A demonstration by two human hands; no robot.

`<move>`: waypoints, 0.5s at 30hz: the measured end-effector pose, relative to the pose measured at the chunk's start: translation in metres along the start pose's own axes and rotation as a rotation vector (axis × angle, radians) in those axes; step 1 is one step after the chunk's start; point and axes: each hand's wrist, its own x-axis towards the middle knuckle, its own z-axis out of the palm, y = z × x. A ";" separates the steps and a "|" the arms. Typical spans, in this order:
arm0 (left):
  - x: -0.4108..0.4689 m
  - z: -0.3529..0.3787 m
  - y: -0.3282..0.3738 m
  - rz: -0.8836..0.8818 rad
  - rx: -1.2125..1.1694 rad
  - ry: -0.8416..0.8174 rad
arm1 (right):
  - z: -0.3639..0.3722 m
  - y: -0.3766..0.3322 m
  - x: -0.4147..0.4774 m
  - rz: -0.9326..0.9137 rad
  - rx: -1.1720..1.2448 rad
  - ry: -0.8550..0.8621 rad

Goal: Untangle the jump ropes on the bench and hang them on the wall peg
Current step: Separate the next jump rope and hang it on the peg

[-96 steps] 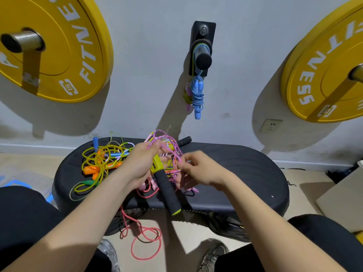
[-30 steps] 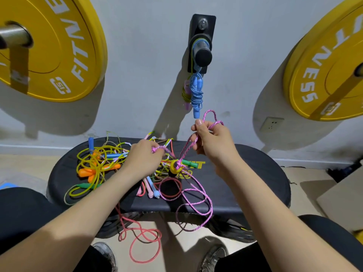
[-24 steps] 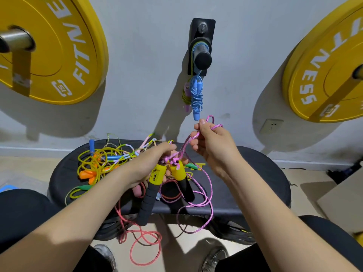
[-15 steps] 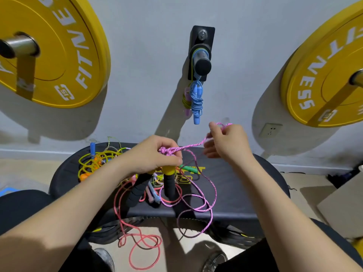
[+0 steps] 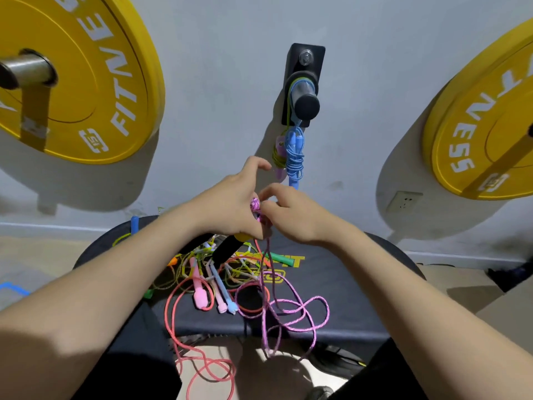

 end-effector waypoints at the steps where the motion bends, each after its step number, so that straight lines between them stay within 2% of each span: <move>1: 0.002 0.002 -0.004 -0.016 0.010 0.000 | 0.002 0.004 0.001 -0.007 0.035 -0.016; 6: 0.015 0.005 -0.022 -0.082 -0.053 -0.058 | 0.001 0.020 0.014 -0.035 0.084 -0.127; 8: 0.018 0.005 -0.029 -0.105 -0.021 -0.066 | -0.003 0.024 0.022 -0.075 0.068 -0.106; 11: 0.021 0.003 -0.038 -0.102 -0.046 -0.049 | -0.008 0.026 0.032 -0.132 0.203 -0.080; 15: 0.028 -0.001 -0.046 -0.011 -0.271 0.013 | -0.011 0.021 0.044 -0.183 0.368 0.051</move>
